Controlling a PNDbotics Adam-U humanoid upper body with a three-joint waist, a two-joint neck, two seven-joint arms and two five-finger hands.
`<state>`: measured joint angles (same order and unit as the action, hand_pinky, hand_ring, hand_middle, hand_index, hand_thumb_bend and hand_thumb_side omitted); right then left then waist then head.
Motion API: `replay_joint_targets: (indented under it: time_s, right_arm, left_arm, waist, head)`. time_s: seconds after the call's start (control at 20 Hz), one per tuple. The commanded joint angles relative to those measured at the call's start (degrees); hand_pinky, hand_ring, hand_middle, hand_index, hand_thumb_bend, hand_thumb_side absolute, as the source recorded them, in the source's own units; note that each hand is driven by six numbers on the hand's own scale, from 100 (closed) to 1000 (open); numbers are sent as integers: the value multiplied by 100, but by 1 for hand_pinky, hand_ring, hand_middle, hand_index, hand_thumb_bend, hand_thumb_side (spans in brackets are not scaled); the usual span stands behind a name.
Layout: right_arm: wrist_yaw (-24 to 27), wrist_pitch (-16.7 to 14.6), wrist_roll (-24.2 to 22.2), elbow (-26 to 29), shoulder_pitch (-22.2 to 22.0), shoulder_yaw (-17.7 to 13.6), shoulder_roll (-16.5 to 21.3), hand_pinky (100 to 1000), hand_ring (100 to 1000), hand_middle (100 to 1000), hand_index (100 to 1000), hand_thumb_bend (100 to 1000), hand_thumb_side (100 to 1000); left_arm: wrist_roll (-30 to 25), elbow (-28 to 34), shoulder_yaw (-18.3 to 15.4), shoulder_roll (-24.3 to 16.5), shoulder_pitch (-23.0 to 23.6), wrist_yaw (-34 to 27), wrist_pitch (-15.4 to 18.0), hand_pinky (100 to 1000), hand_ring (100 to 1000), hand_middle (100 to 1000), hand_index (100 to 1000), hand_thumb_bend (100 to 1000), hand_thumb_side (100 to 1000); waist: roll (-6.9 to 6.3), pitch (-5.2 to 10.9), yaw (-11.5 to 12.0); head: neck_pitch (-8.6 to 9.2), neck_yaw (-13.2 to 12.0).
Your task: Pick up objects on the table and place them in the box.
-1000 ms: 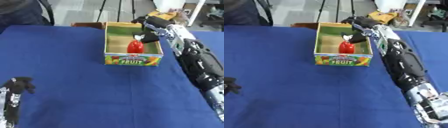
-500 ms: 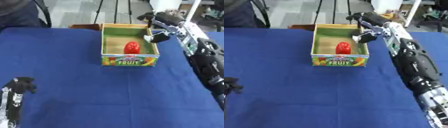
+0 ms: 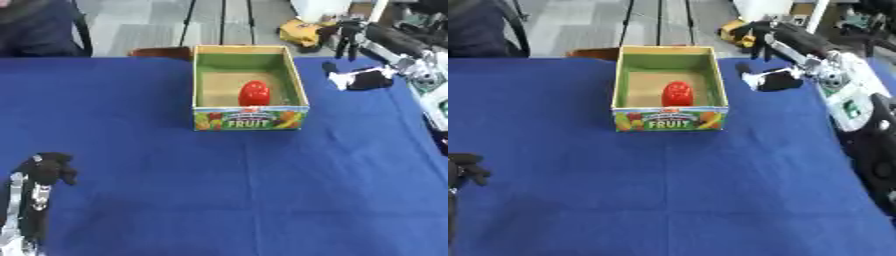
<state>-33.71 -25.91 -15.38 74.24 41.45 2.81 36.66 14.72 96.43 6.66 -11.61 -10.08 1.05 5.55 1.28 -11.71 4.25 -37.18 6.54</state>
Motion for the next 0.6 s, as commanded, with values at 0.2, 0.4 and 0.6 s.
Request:
replay_joint_targets:
  time_s: [0.2,0.4,0.6]
  right_arm:
    - [514,289,23,705,-387,-320,275,393,537,773,935,100,370]
    - [709,433,34,957,-633,-448,214,387,530,766,933,100,407]
    - [828,565,60,1092,-829,-561,156,381,522,759,932,100,475]
  left_arm:
    - [16,91,-71,-35,-45,50,30,570,341,380,547,964,814]
    - [10,106,-80,-26,-38,62,91,570,342,380,546,960,811]
    - [-1,111,-86,-17,-31,64,156,569,341,379,545,956,811]
  waist:
    - [-38,47,-75]
    - [-64,28,-97]
    - [-99,13,-116]
  head:
    - [34,-65]
    - [32,-70]
    - [29,-75]
